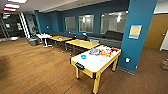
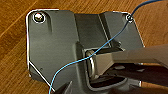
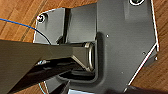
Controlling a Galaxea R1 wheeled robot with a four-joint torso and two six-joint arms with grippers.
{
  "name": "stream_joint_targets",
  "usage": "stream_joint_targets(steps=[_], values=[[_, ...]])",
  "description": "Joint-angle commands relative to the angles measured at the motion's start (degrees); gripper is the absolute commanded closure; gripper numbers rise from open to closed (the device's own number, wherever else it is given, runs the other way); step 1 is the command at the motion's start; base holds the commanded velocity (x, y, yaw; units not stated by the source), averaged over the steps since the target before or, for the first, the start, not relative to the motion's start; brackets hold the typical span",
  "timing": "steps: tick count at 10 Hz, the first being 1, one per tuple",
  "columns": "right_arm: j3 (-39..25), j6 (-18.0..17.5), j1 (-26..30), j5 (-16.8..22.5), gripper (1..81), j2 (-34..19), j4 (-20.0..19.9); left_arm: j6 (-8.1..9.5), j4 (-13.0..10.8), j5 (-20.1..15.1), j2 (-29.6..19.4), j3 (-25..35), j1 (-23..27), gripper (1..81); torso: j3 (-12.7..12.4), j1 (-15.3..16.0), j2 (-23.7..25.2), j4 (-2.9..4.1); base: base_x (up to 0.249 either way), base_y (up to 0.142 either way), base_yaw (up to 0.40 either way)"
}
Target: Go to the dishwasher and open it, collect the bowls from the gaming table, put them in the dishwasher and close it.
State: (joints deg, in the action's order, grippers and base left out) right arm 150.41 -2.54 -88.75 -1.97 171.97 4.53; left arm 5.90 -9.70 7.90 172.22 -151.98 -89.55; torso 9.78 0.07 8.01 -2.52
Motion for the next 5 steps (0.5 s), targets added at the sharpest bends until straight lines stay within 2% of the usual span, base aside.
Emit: stream_joint_targets(steps=[1, 5], values=[[-0.39, 0.25, 2.65, 2.85, 1.0, -0.29, 0.21, -0.28, 0.04, -2.63, -0.03, 0.20, 2.32, 1.0, 0.00, 0.00, 0.00, 0.00, 0.204, 0.000, 0.000], [-0.39, 0.25, 2.65, 2.85, 1.0, -0.38, 0.21, -0.28, -0.05, -2.63, 0.15, 0.19, 2.40, 1.0, 0.00, -0.02, 0.00, 0.00, 0.204, 0.000, 0.000]])
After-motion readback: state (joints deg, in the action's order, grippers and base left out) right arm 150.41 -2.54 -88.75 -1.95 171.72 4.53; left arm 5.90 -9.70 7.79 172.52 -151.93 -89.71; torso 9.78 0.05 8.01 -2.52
